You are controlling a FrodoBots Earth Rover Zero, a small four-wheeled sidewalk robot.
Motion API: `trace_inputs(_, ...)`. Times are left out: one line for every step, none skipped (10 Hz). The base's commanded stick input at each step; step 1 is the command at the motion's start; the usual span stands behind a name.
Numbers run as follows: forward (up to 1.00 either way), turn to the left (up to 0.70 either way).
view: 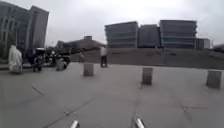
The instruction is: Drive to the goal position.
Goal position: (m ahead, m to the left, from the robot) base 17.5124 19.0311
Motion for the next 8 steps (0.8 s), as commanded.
trace_inputs(1.00,0.06)
trace_inputs(1.00,0.06)
trace_inputs(1.00,0.06)
trace_inputs(1.00,0.06)
trace_inputs(1.00,0.06)
trace_inputs(1.00,0.06)
trace_inputs(1.00,0.06)
trace_inputs(1.00,0.06)
